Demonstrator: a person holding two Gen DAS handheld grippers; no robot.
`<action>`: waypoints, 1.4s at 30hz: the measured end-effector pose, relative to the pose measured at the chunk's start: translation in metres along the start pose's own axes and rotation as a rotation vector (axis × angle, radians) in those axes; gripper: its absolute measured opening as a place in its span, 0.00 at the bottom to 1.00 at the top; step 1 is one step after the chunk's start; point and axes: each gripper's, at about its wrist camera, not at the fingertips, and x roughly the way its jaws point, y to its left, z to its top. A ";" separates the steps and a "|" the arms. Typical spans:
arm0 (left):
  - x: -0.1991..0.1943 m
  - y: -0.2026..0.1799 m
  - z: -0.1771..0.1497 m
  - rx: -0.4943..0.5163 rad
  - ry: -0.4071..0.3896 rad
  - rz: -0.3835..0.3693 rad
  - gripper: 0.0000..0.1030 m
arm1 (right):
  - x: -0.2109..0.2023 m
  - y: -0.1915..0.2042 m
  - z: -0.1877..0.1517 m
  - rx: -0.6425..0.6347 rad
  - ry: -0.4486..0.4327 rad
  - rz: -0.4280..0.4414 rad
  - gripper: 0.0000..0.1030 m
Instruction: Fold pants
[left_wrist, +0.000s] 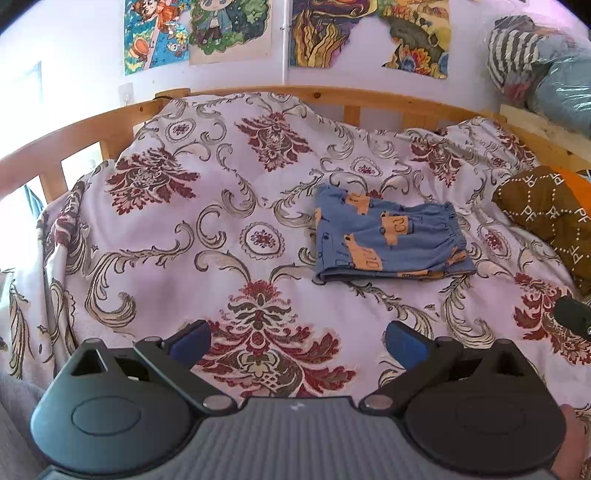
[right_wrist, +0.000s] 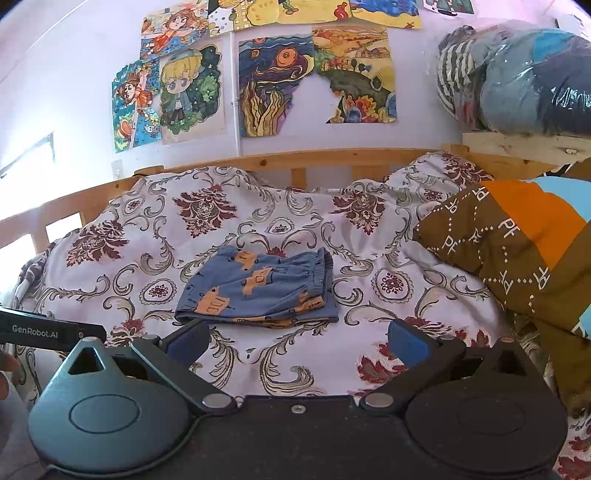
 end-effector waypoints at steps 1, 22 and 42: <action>0.000 0.001 0.000 -0.004 0.003 0.002 1.00 | 0.000 0.000 0.000 0.002 0.001 0.000 0.99; 0.002 0.001 -0.001 0.007 0.022 -0.002 1.00 | 0.002 -0.001 -0.003 0.010 0.005 -0.010 0.99; 0.001 0.000 0.000 0.017 0.030 -0.003 1.00 | 0.002 -0.001 -0.004 0.001 0.008 -0.004 0.99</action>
